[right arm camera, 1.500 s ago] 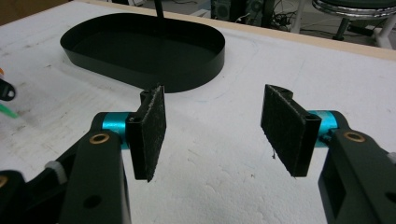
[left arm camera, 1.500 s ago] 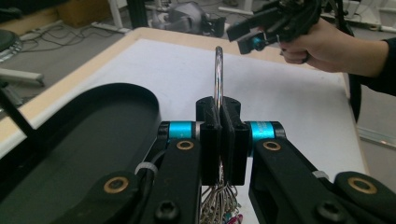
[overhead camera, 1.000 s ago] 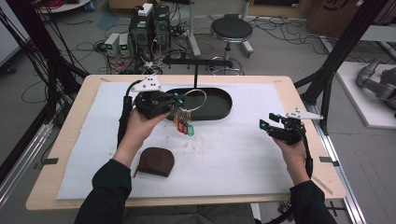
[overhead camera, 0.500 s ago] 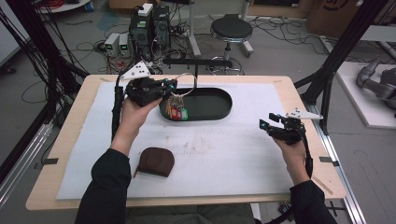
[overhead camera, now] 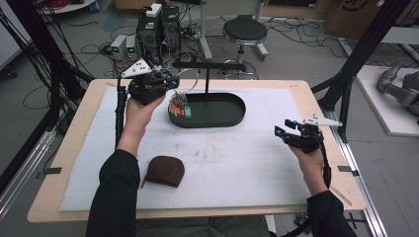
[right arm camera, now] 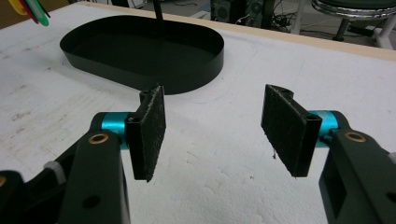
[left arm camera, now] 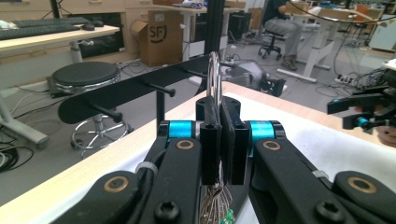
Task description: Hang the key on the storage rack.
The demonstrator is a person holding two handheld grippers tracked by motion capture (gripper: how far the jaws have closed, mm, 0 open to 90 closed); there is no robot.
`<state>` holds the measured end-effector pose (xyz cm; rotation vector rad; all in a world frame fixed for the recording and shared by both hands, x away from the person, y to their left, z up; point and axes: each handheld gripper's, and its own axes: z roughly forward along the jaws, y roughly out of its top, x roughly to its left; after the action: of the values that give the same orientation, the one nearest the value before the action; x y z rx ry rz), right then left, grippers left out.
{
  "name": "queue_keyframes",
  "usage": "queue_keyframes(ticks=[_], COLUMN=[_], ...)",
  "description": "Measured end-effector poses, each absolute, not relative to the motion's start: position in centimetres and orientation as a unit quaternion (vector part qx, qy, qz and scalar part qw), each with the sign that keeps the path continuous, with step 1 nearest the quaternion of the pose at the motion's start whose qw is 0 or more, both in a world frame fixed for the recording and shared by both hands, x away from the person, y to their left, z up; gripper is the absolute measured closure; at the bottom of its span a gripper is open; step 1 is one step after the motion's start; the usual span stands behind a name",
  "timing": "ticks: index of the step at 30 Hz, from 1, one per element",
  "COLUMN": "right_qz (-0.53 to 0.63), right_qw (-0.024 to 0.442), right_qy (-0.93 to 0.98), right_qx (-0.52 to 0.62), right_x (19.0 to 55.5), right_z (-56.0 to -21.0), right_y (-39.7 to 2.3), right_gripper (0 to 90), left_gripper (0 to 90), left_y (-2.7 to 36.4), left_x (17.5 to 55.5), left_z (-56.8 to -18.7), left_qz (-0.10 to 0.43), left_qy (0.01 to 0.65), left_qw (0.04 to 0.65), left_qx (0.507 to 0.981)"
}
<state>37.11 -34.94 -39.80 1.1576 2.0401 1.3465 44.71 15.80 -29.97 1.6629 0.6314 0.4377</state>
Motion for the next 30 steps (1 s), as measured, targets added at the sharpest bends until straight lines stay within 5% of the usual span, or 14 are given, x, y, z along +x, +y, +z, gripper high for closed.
queue_keyframes(ticks=[30], right_qz=[0.483], right_qw=[0.216], right_qy=[0.738], right_qx=[0.419], right_x=[37.2], right_z=[-39.9], right_y=[-34.9], right_gripper=[40.9], left_gripper=[86.6], left_y=[17.4], left_x=[48.3], left_z=[-32.6], left_qz=[0.193], left_qy=[0.341], left_qw=[0.602], left_qx=[0.695])
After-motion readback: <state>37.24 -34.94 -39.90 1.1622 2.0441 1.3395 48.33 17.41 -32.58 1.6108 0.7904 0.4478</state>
